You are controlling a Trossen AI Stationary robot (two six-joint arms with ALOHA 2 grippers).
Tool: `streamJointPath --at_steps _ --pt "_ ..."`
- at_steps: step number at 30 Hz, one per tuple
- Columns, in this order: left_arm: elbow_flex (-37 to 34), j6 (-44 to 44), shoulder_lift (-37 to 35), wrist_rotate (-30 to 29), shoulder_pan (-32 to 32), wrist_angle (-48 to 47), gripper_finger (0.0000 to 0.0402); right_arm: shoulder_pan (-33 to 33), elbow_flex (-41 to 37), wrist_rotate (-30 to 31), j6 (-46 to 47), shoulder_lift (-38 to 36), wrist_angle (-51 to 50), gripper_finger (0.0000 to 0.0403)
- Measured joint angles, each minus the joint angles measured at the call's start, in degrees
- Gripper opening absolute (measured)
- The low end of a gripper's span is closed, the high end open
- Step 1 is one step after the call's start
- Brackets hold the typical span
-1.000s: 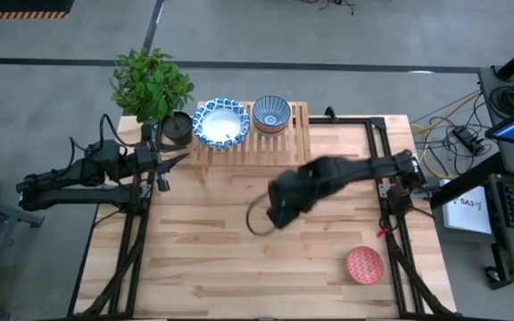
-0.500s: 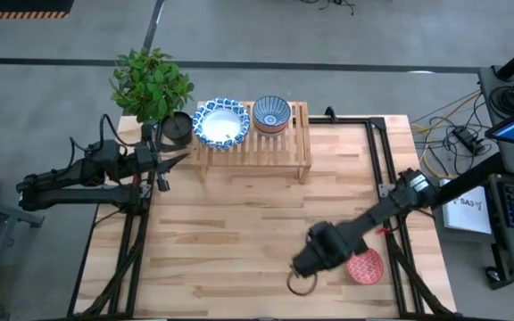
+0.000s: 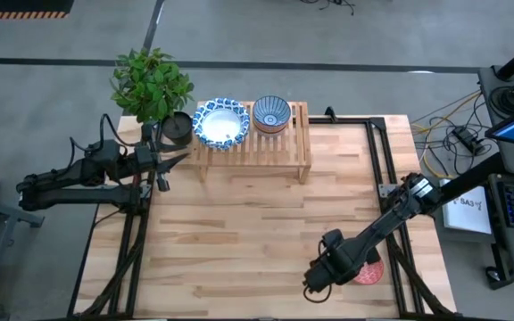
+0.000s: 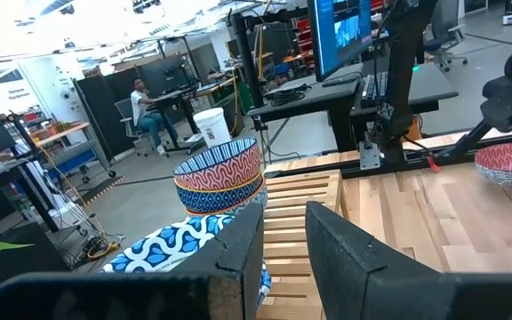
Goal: Place and stack bowls onto a shelf
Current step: Stack the red patterned bowl on top of the red blue patterned bowl on the shelf
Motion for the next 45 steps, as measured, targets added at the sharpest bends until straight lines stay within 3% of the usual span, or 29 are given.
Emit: streamJointPath --at_steps 9,24,30,35,42,45 --pt "0.0 0.0 0.0 0.0 0.0 0.0 0.0070 0.0 -4.5 -0.4 -0.9 0.0 8.7 0.0119" --pt "0.0 0.0 0.0 0.0 0.0 0.0 0.0070 0.0 -11.8 -2.8 -1.0 0.0 11.2 0.0122" --pt "0.0 0.0 0.0 0.0 0.0 0.0 0.0070 0.0 -16.1 -2.8 -1.0 0.0 17.6 0.0114" --pt "0.0 0.0 0.0 0.0 0.0 0.0 0.0070 0.0 -17.1 -2.4 -1.2 0.0 19.6 0.0094" --pt "0.0 0.0 0.0 0.0 0.0 0.0 0.0070 0.0 -16.5 -2.4 -2.6 0.0 19.9 0.0024" --pt "0.0 0.0 0.0 0.0 0.0 0.0 0.0070 -0.1 -15.7 -1.9 -3.5 0.0 19.5 0.0015"
